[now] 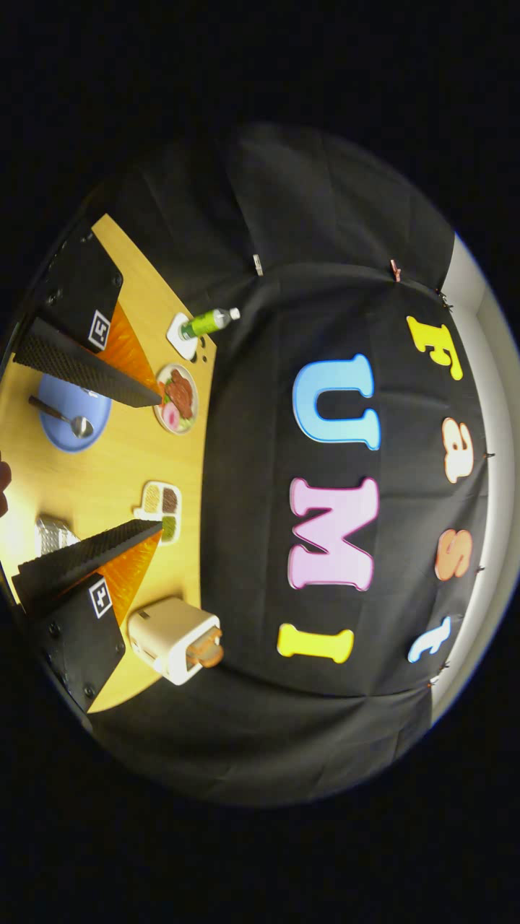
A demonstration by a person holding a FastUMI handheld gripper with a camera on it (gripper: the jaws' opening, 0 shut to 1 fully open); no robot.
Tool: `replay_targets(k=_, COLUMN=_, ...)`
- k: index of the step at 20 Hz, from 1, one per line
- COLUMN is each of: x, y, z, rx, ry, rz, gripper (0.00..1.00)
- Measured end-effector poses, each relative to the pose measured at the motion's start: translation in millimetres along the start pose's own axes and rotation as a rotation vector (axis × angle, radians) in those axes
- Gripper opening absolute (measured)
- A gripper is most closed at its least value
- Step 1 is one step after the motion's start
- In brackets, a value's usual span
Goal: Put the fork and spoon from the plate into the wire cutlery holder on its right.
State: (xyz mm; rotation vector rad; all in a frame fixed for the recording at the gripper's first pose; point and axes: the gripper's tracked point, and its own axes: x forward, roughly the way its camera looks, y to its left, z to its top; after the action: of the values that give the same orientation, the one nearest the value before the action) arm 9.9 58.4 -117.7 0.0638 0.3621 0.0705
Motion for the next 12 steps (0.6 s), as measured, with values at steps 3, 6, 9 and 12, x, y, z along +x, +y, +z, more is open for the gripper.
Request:
replay_targets(k=3, x=15.7, y=16.0, z=-43.7, rx=-0.022, ry=0.140, rz=0.034, gripper=0.98)
replay_targets(k=6, x=28.6, y=32.8, z=-90.2, rx=-0.059, ry=0.269, rz=0.082, gripper=0.98)
replay_targets(k=9, x=37.4, y=45.8, z=-137.6, rx=-0.126, ry=0.386, rz=0.101, gripper=0.98)
replay_targets(k=12, x=44.3, y=57.0, z=-174.5, rx=-0.184, ry=0.469, rz=0.121, gripper=0.98)
